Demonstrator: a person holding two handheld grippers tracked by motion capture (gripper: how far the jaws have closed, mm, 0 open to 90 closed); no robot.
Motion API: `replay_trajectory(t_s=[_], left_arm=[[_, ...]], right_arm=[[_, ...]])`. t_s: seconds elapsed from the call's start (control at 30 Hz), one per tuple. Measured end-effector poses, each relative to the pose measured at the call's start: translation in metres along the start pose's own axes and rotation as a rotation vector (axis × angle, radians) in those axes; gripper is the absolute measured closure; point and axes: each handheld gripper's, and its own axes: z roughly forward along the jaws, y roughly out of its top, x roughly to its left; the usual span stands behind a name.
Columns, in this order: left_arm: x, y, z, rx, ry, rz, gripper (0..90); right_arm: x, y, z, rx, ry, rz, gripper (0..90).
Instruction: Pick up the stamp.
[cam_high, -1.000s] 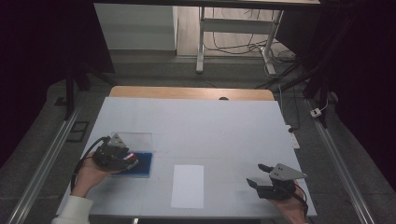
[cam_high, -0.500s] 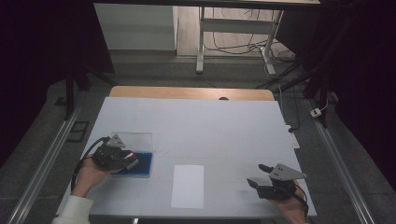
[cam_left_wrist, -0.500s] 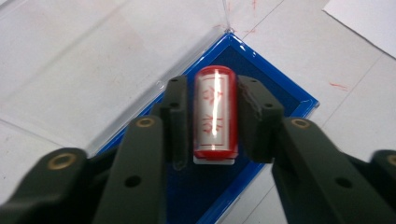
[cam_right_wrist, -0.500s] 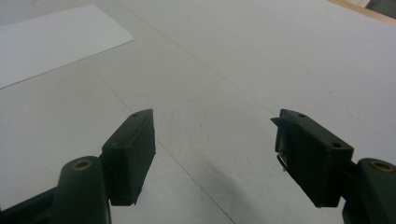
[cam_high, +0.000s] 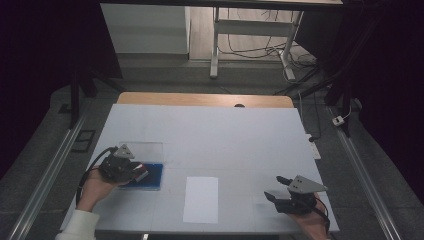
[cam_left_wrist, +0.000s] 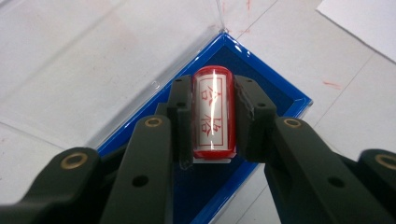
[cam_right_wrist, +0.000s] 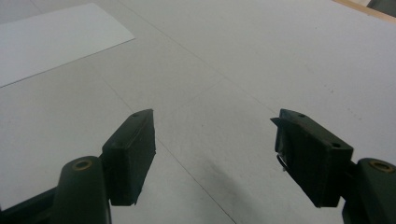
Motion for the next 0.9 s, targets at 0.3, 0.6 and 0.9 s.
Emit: replay_trajectory(t_s=[0.3, 0.6, 0.9], left_arm=[[-0.003, 0.002, -0.007, -0.040, 0.000, -0.016, 70.1], [-0.005, 0.001, -0.026, -0.135, -0.004, -0.045, 70.0], [-0.010, 0.002, -0.043, -0.207, 0.003, -0.057, 70.0]], right_arm=[[0.001, 0.001, 0.002, 0.000, -0.001, -0.007, 28.8], [0.002, 0.003, 0.007, -0.011, 0.004, -0.008, 29.3], [0.004, 0.003, 0.011, -0.008, 0.018, -0.015, 29.4]])
